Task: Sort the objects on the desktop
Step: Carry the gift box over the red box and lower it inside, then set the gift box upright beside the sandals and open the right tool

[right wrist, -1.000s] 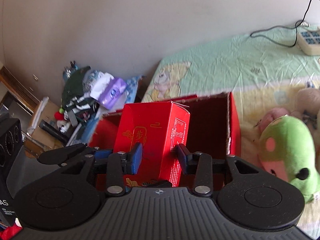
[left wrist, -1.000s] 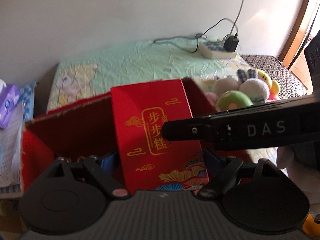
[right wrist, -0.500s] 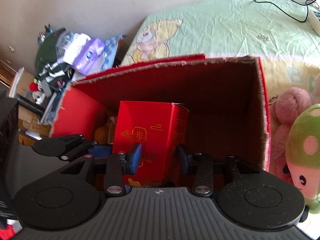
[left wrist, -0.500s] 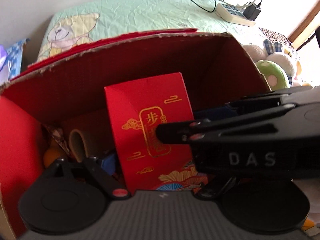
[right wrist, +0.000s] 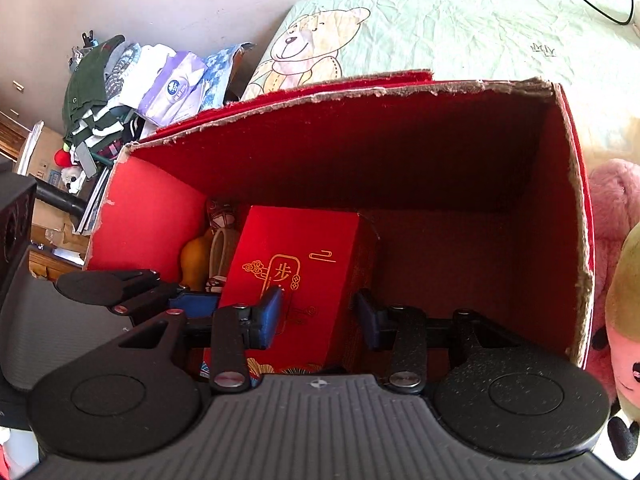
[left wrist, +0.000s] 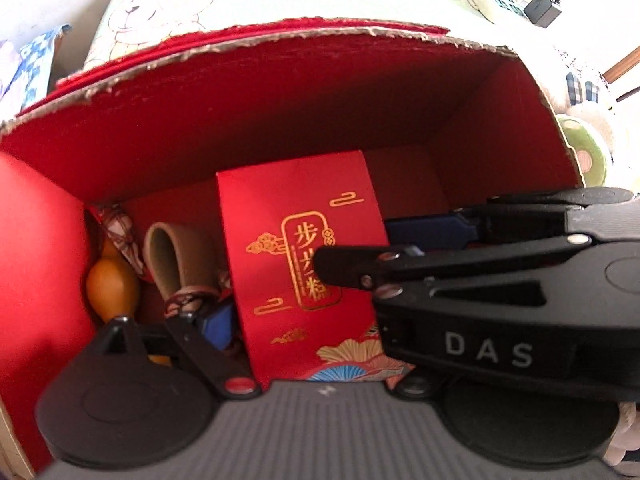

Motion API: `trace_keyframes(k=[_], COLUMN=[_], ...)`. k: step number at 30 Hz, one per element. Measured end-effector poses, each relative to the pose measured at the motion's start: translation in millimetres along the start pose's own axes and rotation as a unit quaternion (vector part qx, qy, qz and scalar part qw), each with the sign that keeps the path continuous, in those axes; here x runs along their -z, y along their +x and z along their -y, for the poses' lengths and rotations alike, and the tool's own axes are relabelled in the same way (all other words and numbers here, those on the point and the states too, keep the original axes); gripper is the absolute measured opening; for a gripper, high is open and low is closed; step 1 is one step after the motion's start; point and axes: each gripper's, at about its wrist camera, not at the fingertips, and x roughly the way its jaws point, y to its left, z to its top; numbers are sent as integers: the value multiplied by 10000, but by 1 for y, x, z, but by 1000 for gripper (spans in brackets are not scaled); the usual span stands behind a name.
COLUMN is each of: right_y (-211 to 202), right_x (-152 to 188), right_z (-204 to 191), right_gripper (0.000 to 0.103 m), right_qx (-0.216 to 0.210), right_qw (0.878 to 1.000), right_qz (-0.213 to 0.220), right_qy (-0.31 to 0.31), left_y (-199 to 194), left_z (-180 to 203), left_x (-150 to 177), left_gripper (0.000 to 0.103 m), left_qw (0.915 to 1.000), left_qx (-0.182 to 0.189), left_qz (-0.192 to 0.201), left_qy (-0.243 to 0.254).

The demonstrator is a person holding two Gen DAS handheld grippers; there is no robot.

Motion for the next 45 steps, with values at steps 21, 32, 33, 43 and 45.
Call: trace_keyframes(k=[21, 32, 33, 43, 45], right_y=[9, 10, 10, 8, 7], right_x=[-5, -5, -5, -5, -5], right_z=[-1, 2, 2, 4, 4], right_gripper=[35, 31, 31, 31, 30], right_qx=[319, 132, 127, 73, 48], right_qw=[9995, 9999, 9999, 10000, 10000], right_qz=[-40, -97, -91, 42, 66], right_qy=[-66, -24, -23, 3, -5], left_y=[-10, -20, -21, -22, -22], left_z=[-13, -1, 0, 5, 5], left_x=[14, 19, 19, 26, 26], left_gripper=[85, 81, 81, 84, 84], left_qw=[9998, 9989, 9988, 9965, 9961], left_qx=[154, -339, -367, -691, -724], left_qz=[60, 312, 329, 459, 490], left_qy=[-147, -18, -7, -38, -68])
